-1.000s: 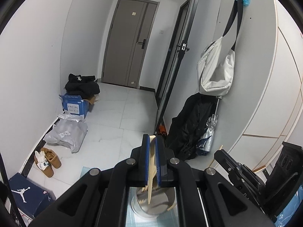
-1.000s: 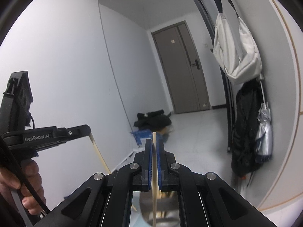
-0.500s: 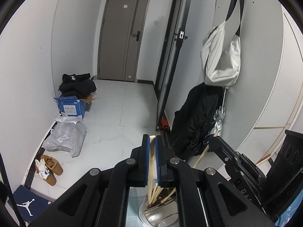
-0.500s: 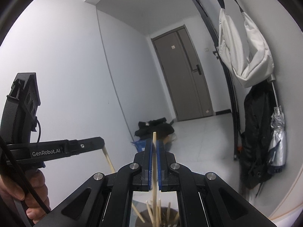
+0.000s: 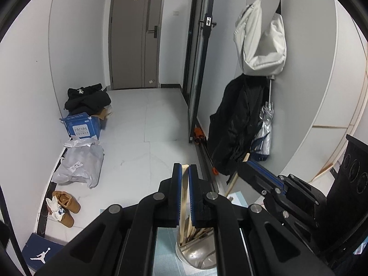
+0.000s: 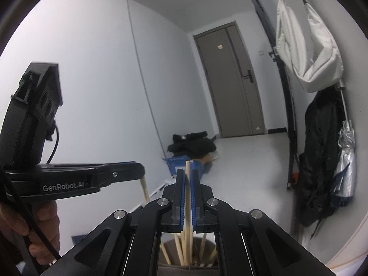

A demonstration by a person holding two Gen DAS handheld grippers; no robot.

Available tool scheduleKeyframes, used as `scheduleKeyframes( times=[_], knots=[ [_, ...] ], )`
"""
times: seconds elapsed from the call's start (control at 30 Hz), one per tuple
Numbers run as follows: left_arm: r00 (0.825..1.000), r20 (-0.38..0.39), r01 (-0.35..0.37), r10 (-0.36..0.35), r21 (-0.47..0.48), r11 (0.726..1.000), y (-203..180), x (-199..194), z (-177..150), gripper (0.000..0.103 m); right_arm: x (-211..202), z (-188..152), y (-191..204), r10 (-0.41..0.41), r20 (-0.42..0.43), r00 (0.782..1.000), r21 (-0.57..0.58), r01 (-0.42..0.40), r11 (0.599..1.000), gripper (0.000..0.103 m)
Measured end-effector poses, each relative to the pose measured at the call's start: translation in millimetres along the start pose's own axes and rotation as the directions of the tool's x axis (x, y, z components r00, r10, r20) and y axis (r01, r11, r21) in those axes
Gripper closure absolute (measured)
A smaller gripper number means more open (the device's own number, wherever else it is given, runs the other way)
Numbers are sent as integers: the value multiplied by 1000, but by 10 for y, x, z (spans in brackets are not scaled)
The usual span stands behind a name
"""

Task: Organize utensils
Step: 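Lower both chopsticks into the white holder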

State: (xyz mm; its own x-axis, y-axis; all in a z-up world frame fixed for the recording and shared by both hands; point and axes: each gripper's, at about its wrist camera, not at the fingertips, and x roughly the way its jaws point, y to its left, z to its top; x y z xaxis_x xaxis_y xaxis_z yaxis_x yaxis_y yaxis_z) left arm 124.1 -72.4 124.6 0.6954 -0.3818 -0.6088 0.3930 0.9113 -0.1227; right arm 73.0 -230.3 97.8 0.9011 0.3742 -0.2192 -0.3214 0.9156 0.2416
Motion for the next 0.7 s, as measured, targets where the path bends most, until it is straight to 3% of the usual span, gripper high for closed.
scheduleKeyframes(
  times=[0.33,0.7],
  knots=[
    [998,-56,22,-19,38,999,-32,104,-164,101,-72,-217,72,42,-60,997,-54,-46,997,99],
    [994,-109,28,-29,-14,1000,58,210,-325,101,-47,-334,75,61,-124,990,-77,-71,994,99]
  ],
)
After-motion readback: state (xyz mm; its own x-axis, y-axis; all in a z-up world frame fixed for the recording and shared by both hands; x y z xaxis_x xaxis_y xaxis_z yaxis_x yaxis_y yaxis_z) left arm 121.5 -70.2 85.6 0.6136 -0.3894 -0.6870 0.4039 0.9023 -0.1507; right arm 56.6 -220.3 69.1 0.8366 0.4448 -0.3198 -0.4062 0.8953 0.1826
